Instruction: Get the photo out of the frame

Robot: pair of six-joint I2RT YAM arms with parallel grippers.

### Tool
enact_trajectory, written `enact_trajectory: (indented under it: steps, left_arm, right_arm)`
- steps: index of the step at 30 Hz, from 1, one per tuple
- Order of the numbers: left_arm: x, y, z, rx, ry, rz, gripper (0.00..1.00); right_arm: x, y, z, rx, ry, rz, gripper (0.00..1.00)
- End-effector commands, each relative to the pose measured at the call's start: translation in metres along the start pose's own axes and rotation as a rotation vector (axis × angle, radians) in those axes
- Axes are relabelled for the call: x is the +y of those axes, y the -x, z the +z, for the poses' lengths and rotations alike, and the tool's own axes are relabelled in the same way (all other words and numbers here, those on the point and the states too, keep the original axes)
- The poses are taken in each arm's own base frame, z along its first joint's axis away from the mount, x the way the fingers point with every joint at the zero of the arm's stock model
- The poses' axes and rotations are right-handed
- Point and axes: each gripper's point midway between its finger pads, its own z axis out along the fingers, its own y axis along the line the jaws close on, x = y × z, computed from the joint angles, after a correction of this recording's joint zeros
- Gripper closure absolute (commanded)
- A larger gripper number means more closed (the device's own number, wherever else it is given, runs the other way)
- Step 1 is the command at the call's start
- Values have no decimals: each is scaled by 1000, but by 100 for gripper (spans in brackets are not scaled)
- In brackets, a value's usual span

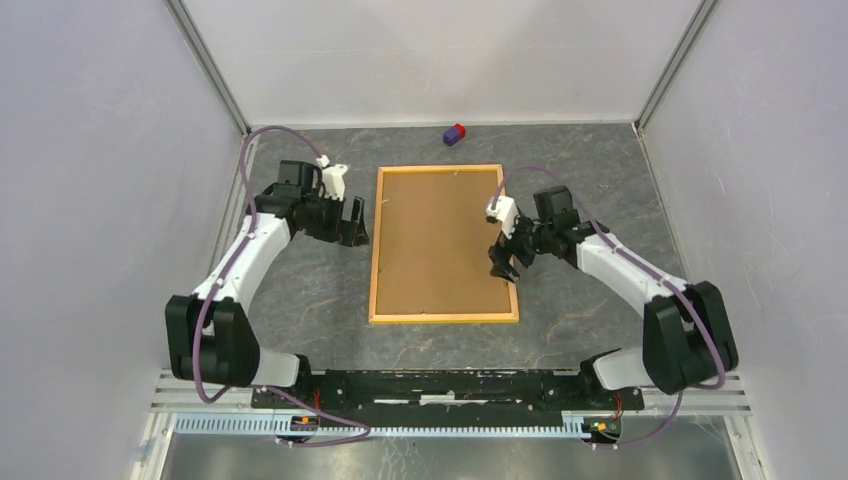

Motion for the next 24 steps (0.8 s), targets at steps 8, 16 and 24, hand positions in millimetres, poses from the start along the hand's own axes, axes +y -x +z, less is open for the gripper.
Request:
enact_trajectory:
  steps: [8,16,24]
  left_arm:
    - [13,2,63,107,-33,63,0]
    - [12,-9,97,179,-57,77,0]
    - [-12,-21,118,225,-112,144,0]
  right_arm:
    - [-42,-37,10,19,102,351,2]
    - [-24,-63,29,58,173,498,2]
    - [13,-68,23,48,276,521,2]
